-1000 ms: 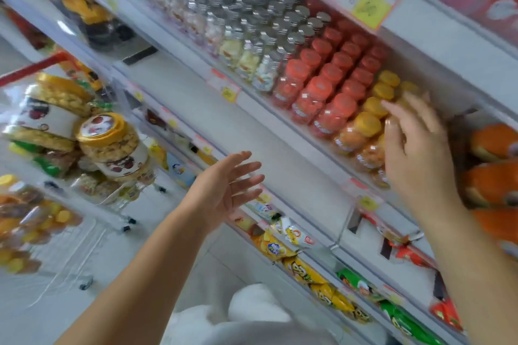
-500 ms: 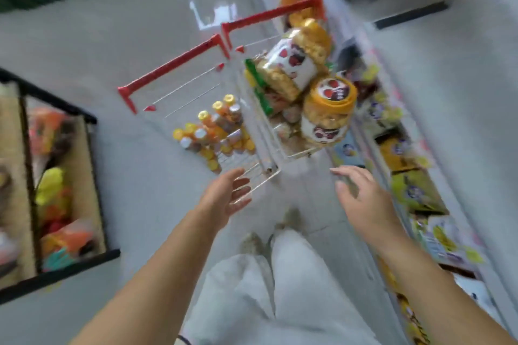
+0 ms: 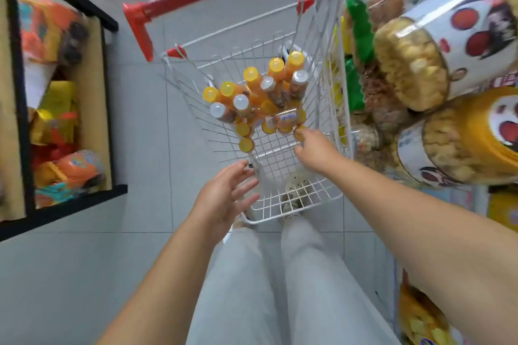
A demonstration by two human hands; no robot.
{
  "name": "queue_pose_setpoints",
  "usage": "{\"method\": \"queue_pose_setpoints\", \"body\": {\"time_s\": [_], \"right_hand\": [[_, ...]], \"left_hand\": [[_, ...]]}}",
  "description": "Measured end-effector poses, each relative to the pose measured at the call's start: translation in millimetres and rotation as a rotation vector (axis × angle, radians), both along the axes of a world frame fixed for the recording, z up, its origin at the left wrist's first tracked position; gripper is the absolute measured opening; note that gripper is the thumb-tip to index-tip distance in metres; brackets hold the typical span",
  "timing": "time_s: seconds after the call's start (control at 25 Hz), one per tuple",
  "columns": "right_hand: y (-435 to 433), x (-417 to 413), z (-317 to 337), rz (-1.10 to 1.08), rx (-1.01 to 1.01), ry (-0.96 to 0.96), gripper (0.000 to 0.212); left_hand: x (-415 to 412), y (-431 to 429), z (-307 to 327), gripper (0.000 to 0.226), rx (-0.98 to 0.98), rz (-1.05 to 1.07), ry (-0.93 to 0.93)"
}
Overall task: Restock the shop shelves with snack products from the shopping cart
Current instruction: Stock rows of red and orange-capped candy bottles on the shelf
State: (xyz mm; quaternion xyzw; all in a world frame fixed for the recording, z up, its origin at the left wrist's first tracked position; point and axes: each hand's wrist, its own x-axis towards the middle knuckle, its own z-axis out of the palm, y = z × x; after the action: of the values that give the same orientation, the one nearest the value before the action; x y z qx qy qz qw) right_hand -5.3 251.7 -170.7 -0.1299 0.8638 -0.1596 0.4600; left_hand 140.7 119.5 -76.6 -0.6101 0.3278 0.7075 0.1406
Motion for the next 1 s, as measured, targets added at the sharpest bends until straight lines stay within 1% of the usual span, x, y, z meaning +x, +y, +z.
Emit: {"method": "queue_pose_setpoints", "body": {"time_s": [0.12, 0.24, 0.36, 0.48, 0.56, 0.64, 0.76, 0.84, 0.88, 1.0], "right_hand": [[-14.6, -10.4, -57.1, 0.028, 0.031, 0.128, 0.057], [-23.0, -15.0, -97.2, 0.075, -0.022, 0.291, 0.062], [-31.0, -14.4, -122.6, 0.060, -0.032, 0.403, 0.061], [-34.3, -11.3, -129.2, 0.050, -0.002, 0.509, 0.057], [-31.5, 1.4, -128.9, 0.056, 0.004, 0.538, 0.052], [-23.1, 23.9, -127.4, 0.102, 0.032, 0.512, 0.048], [-13.0, 41.1, -133.3, 0.142, 0.166, 0.338, 0.051], [-15.1, 39.8, -138.3, 0.136, 0.206, 0.284, 0.050], [-19.0, 38.1, -137.8, 0.111, 0.180, 0.306, 0.047], [-28.0, 28.7, -134.3, 0.009, 0.067, 0.553, 0.034]], "left_hand": [[-31.8, -3.8, -50.2, 0.022, 0.016, -0.008, 0.004], [-50.4, -10.2, -98.7, 0.034, 0.004, -0.053, -0.045], [-54.9, -18.9, -131.2, 0.039, -0.035, -0.077, -0.124], [-54.8, -24.1, -145.9, 0.035, -0.065, -0.063, -0.155], [-54.6, -26.9, -149.8, 0.030, -0.088, -0.056, -0.173], [-56.3, -29.3, -151.1, 0.027, -0.090, -0.037, -0.185], [-61.4, -34.7, -155.0, 0.023, -0.061, 0.014, -0.206], [-64.3, -37.6, -157.2, 0.018, -0.054, 0.015, -0.218], [-65.4, -38.6, -157.6, 0.018, -0.059, 0.013, -0.221], [-67.3, -39.2, -159.4, 0.015, -0.070, -0.004, -0.238]]}}
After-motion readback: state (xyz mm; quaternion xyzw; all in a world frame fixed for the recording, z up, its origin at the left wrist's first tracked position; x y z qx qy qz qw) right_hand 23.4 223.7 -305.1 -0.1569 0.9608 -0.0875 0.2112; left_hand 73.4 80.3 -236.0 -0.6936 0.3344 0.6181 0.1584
